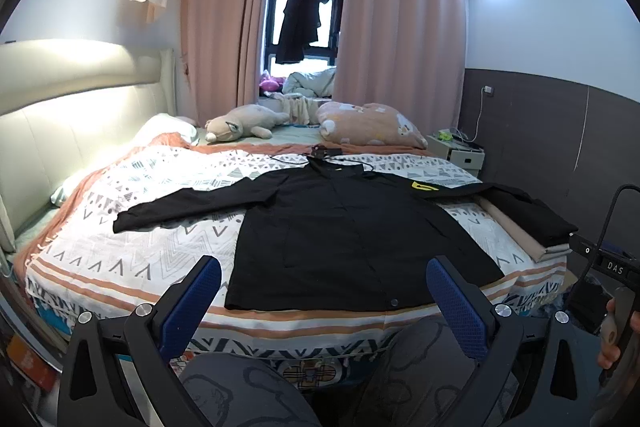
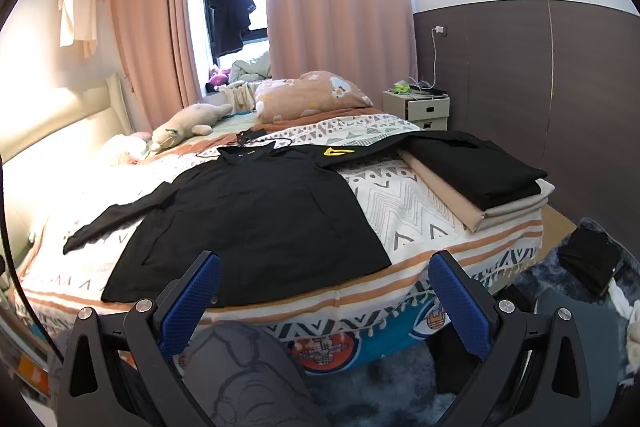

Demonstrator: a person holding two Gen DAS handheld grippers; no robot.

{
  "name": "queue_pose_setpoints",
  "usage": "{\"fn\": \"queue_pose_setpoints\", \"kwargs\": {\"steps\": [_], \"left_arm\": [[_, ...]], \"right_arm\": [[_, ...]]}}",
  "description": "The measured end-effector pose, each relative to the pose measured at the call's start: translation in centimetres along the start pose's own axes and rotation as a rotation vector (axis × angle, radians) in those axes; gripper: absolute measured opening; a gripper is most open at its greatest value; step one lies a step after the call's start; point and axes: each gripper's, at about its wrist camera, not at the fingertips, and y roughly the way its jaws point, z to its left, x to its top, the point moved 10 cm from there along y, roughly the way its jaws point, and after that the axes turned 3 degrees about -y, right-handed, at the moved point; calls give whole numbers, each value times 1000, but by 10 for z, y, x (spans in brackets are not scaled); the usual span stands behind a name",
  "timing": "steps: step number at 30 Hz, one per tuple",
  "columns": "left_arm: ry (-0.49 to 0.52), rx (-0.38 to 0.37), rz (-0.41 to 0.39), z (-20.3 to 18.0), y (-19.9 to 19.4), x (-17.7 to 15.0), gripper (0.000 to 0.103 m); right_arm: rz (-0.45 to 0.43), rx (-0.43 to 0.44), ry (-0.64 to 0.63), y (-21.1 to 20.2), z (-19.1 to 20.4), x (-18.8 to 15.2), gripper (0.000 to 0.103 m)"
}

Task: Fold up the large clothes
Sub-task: 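Move both grippers over the black jacket toward its sleeves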

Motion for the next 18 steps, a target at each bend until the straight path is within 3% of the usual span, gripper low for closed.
{"fn": "queue_pose_setpoints", "kwargs": {"steps": [18], "left_arm": [[27,17,0,1,-6,3,103]], "right_arm": [[4,-2,28,3,-9,-5,103]]}}
